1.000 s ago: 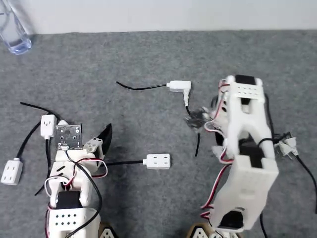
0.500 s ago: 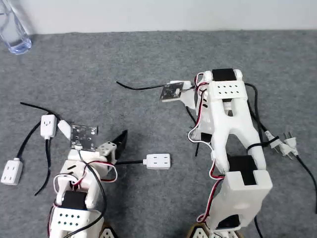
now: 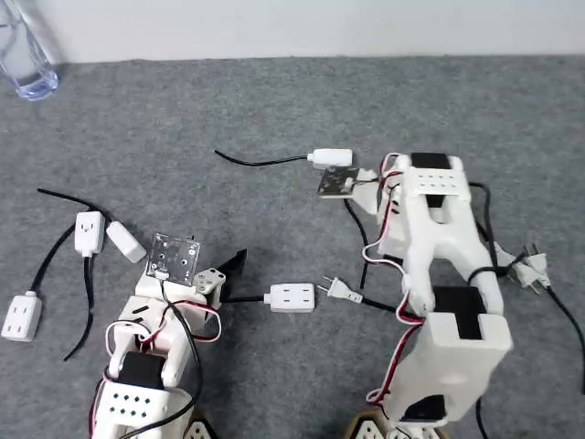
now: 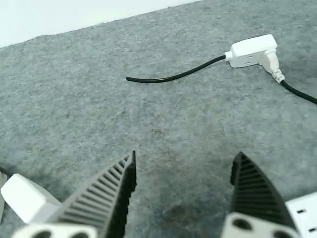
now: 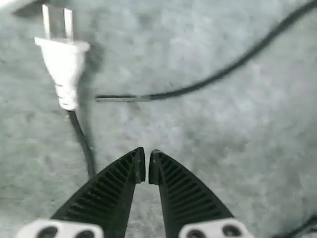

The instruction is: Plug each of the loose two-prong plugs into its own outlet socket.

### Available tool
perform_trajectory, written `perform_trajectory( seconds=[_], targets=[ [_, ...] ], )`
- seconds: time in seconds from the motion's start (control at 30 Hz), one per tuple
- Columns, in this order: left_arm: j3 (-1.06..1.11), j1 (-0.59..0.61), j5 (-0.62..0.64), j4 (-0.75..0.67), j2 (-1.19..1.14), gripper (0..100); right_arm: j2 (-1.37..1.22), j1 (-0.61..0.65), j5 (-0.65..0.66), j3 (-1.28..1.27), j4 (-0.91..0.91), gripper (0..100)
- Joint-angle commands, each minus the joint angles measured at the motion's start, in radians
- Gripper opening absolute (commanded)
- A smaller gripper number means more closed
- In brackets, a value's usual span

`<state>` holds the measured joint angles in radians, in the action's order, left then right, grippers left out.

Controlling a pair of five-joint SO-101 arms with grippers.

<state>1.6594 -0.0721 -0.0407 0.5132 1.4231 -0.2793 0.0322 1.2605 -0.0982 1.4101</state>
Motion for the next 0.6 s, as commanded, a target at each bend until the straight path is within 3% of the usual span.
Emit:
perform_trajectory(
  seconds=[0.0,0.2,0.4,0.57],
  targets=[
    [-0.007,-0.008,-0.011,0.006,0.015,29,0.076,0.061,0.012,-0.003,0.07,0.9],
    [-0.005,0.0,-0.011,0.006,0.015,29,0.12,0.2,0.002,-0.12,0.07,2.5],
    [-0.004,0.002,-0.011,0.009,0.015,29,0.186,0.245,-0.048,-0.212,0.018,20.5],
    [-0.004,0.002,-0.011,0.009,0.015,29,0.222,0.271,-0.055,-0.308,-0.077,17.1]
  ],
)
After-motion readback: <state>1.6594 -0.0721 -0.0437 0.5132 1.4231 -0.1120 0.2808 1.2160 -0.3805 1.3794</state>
